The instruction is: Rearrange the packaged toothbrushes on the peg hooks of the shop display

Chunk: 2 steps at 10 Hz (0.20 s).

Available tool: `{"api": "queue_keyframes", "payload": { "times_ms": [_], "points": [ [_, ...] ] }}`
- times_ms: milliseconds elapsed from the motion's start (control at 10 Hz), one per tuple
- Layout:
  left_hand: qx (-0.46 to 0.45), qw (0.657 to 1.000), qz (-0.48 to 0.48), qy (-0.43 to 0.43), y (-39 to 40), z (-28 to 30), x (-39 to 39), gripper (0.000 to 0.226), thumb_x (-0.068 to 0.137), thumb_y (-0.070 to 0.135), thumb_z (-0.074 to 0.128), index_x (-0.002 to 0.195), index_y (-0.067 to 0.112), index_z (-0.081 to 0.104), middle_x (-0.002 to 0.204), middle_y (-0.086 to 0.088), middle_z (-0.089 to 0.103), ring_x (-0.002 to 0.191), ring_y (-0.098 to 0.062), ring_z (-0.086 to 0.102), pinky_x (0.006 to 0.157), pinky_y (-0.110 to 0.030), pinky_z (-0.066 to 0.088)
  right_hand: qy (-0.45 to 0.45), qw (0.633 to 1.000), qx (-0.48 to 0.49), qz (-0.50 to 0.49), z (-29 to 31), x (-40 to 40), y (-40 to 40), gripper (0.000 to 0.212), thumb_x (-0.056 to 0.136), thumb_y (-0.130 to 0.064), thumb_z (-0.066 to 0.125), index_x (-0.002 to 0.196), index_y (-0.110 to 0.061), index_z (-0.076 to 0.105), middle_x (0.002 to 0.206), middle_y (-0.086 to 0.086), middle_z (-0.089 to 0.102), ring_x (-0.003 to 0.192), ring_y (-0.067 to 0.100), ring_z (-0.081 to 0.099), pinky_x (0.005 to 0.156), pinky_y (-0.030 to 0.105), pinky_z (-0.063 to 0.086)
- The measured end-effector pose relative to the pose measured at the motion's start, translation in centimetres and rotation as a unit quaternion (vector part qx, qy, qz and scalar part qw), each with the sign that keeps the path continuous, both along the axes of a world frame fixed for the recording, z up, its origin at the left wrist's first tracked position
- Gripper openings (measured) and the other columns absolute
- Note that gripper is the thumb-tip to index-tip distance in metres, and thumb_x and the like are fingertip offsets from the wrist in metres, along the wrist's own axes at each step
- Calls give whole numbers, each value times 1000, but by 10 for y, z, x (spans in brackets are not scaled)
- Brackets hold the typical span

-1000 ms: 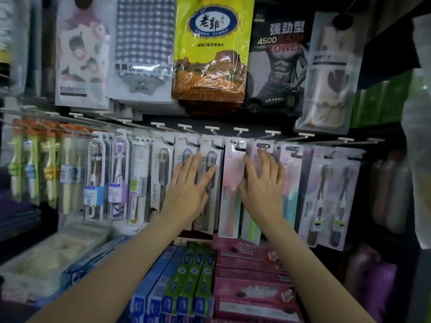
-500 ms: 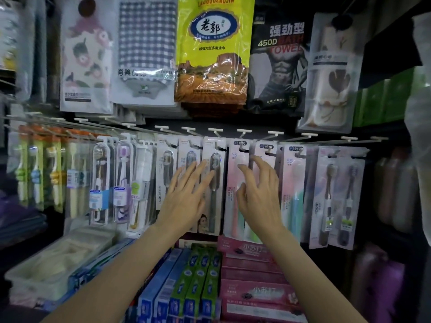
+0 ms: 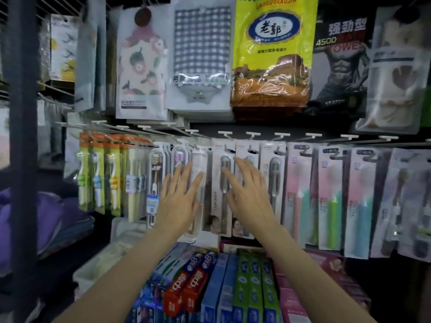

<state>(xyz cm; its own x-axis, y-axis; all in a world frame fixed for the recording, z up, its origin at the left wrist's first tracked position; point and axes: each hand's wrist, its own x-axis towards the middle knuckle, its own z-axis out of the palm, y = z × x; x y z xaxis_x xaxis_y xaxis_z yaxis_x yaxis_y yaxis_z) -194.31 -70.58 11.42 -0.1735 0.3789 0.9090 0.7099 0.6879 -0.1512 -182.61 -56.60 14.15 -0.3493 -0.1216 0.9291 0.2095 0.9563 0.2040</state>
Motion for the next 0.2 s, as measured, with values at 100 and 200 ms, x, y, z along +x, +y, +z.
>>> {"api": "queue_keyframes", "payload": {
  "times_ms": [100, 200],
  "points": [
    [-27, 999, -25, 30, -8, 1, -19, 56, 83, 28, 32, 138, 17, 35, 145, -15, 38, 135, -29, 23, 107, -44, 16, -6, 1000, 22, -13, 3, -24, -22, 52, 70, -6, 67, 121, -13, 56, 134, 17, 48, 126, 30, 34, 104, 49, 34],
    [-52, 996, -66, 34, -12, 5, -27, 57, 84, 30, 34, 140, 19, 32, 147, -12, 35, 136, -28, 22, 109, -43, 15, -10, 998, -11, -67, 5, -38, -33, 52, 69, -8, 68, 119, -13, 55, 135, 16, 47, 126, 33, 39, 105, 52, 33]
  ]
}}
